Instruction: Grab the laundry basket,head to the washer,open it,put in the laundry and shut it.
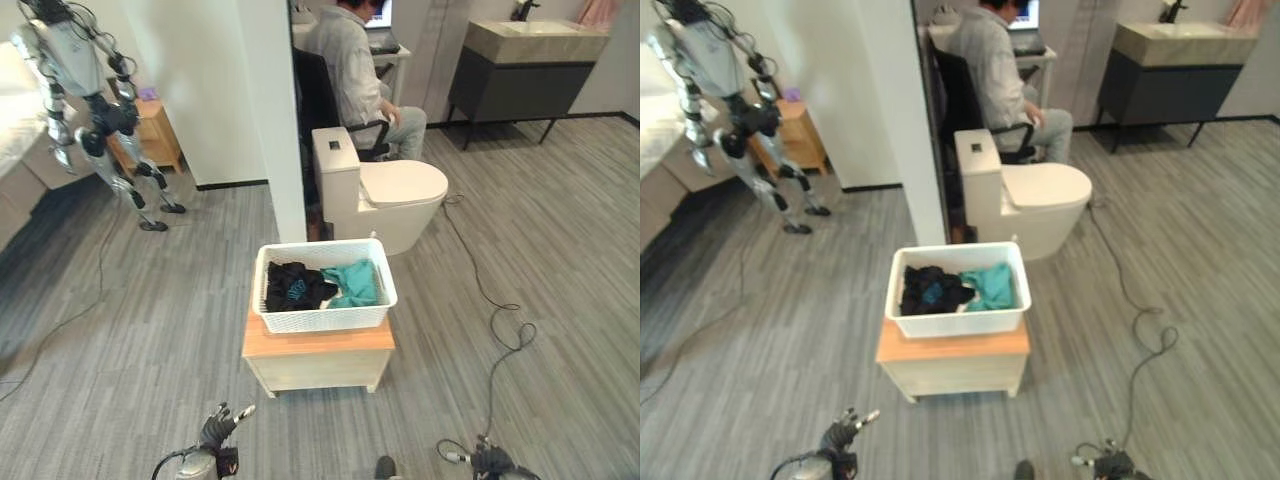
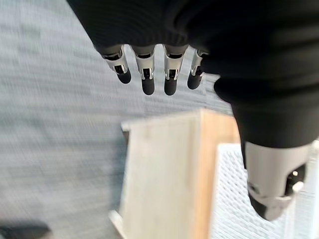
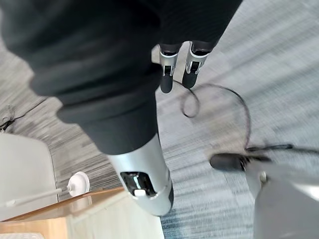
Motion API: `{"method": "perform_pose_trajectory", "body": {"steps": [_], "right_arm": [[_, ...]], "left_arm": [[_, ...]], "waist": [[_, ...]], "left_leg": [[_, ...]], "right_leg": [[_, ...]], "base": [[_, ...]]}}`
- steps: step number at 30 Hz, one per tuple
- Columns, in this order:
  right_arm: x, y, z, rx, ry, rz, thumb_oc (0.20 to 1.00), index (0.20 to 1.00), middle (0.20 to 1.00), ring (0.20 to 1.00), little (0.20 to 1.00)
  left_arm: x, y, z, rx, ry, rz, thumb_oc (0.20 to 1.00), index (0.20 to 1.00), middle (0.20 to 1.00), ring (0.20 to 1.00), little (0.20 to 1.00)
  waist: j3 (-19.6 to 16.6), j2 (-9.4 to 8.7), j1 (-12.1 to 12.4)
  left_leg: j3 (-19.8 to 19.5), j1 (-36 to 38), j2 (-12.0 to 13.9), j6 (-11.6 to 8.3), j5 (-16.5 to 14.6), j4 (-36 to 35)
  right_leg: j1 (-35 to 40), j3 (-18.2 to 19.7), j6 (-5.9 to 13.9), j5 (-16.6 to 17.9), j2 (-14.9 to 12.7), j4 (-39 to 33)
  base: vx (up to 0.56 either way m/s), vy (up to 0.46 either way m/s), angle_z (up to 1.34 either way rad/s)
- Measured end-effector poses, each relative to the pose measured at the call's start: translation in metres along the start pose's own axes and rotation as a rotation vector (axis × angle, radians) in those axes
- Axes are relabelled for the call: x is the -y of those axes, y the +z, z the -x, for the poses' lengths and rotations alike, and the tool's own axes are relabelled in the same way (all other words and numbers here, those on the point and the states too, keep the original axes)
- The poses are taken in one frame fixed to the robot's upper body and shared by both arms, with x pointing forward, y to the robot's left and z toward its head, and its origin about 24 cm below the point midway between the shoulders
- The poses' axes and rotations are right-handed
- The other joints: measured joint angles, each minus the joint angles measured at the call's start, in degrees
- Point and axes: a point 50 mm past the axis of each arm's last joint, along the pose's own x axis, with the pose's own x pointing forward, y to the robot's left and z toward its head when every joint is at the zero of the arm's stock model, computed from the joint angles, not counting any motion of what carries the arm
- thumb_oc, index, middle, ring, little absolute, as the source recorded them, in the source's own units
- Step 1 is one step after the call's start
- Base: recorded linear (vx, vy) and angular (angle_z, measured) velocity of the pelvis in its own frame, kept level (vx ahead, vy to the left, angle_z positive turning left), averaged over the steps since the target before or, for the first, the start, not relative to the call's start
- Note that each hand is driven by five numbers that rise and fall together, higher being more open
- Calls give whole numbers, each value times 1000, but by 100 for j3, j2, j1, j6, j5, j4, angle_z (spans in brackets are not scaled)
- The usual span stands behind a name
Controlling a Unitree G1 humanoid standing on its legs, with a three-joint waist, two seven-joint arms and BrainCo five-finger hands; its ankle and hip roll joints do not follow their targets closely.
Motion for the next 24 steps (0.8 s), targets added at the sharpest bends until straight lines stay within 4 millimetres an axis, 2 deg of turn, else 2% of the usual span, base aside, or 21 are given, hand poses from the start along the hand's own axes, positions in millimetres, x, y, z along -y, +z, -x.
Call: {"method": "perform_pose_trajectory", "body": {"steps": [1, 2, 3, 4, 5, 6, 7, 10, 11, 13, 15, 18, 19, 21, 23, 24], "right_arm": [[0, 3, -1, 9, -4, -8, 1000, 1000, 1000, 1000, 1000], [7, 10, -1, 37, -30, -14, 1000, 1000, 1000, 1000, 1000], [12, 9, 0, 37, -50, -20, 1000, 1000, 1000, 1000, 1000], [17, 8, 2, 38, -78, -38, 1000, 1000, 1000, 1000, 1000], [28, 9, 5, 63, -115, -53, 1000, 1000, 1000, 1000, 1000], [38, 11, 7, 80, -142, -53, 1000, 1000, 1000, 1000, 1000], [46, 26, 9, 131, -167, -46, 1000, 1000, 1000, 1000, 1000], [55, 47, 14, 237, -186, -55, 1000, 1000, 1000, 1000, 1000], [54, 63, 20, 306, -169, -64, 1000, 1000, 1000, 1000, 1000], [58, 80, 30, 404, -167, -83, 1000, 1000, 1000, 1000, 1000], [58, 95, 36, 473, -157, -83, 1000, 1000, 1000, 1000, 1000], [64, 123, 41, 547, -157, -46, 1000, 1000, 1000, 1000, 1000], [74, 144, 46, 588, -170, -12, 1000, 1000, 1000, 1000, 1000], [92, 172, 49, 601, -217, 45, 1000, 1000, 1000, 1000, 1000], [95, 200, 55, 656, -232, 37, 1000, 1000, 1000, 1000, 1000], [95, 223, 57, 651, -251, 131, 1000, 1000, 1000, 1000, 1000]], "left_arm": [[-2, 5, -1, 14, 11, 20, 1000, 1000, 1000, 1000, 1000], [0, 17, -4, 56, 6, 64, 1000, 1000, 1000, 1000, 1000], [1, 23, -3, 85, 2, 90, 1000, 1000, 1000, 1000, 1000], [2, 34, -2, 138, -7, 119, 1000, 1000, 1000, 1000, 1000], [4, 56, 3, 249, -26, 156, 1000, 1000, 1000, 1000, 1000], [6, 71, 5, 319, -34, 172, 1000, 1000, 1000, 1000, 1000], [6, 85, 9, 377, -37, 209, 1000, 1000, 1000, 1000, 1000], [-2, 99, 17, 455, -20, 244, 1000, 1000, 1000, 1000, 1000], [-17, 108, 27, 518, 21, 282, 1000, 1000, 1000, 1000, 1000], [-37, 130, 44, 644, 48, 273, 1000, 1000, 1000, 1000, 1000], [-54, 153, 56, 729, 68, 213, 1000, 1000, 1000, 1000, 1000], [-65, 183, 66, 813, 71, 90, 1000, 1000, 1000, 1000, 1000], [-61, 196, 66, 824, 52, 3, 1000, 1000, 1000, 1000, 1000], [-45, 214, 55, 798, 8, -126, 1000, 1000, 1000, 1000, 1000], [-35, 224, 53, 812, -22, -153, 1000, 1000, 1000, 1000, 1000], [-14, 236, 42, 784, -63, -226, 1000, 1000, 1000, 1000, 1000]], "waist": [[85, -147, 3], [199, -329, -17], [242, -377, -26], [285, -425, -17], [292, -407, -42], [318, -344, 11], [353, -156, 57], [212, 230, 5], [163, 311, -25], [113, 234, -46], [2, 123, -22], [-113, 29, 17], [-107, 39, 31], [-82, 77, 53], [-72, 81, 63], [-48, 91, 37]], "left_leg": [[-202, -286, -42, -1, -7, 440], [-186, -729, -103, 32, -24, 484], [-34, -876, -69, 114, -86, 332], [267, -975, 23, 140, -95, -167], [552, -1071, 105, 153, -18, -1125], [575, -1130, 132, 187, 165, -1647], [609, -1164, 142, 260, 408, -1980], [713, -1155, 161, 491, 571, -2064], [755, -892, 7, 480, 736, -2238], [893, -541, -237, 521, 803, -2513], [1030, -357, -376, 593, 801, -2718], [1146, -204, -536, 694, 865, -2934], [1174, -203, -597, 724, 850, -2945], [1160, -222, -640, 737, 845, -2942], [1168, -226, -637, 741, 842, -2950], [1154, -339, -615, 733, 848, -2912]], "right_leg": [[83, -15, -113, -16, 16, -64], [176, -152, -282, -105, -17, -111], [301, -256, -292, -102, -25, -249], [391, -351, -281, -132, -24, -369], [381, -529, -193, -240, 8, -369], [407, -555, -176, -255, 39, -363], [483, -558, -79, -283, 105, -364], [559, -505, 21, -334, 242, -362], [703, -333, 129, -371, 110, -359], [879, -202, 290, -422, -131, -361], [906, -107, 362, -467, -283, -353], [870, 1, 461, -444, -421, -312], [852, 31, 463, -443, -481, -312], [852, 32, 467, -443, -501, -311], [832, 44, 473, -445, -501, -312], [716, 45, 482, -450, -467, -310]], "base": [[40, -143, 8], [78, -42, 33], [86, -3, 53], [54, 43, 63], [31, 27, 49], [53, 52, 24], [87, 74, -6], [173, 129, -16], [199, 127, -35], [171, 123, -30], [112, 113, -21], [64, 88, -16], [47, 69, -2], [12, 50, 5], [-78, 50, -1], [-189, 29, 1]]}}
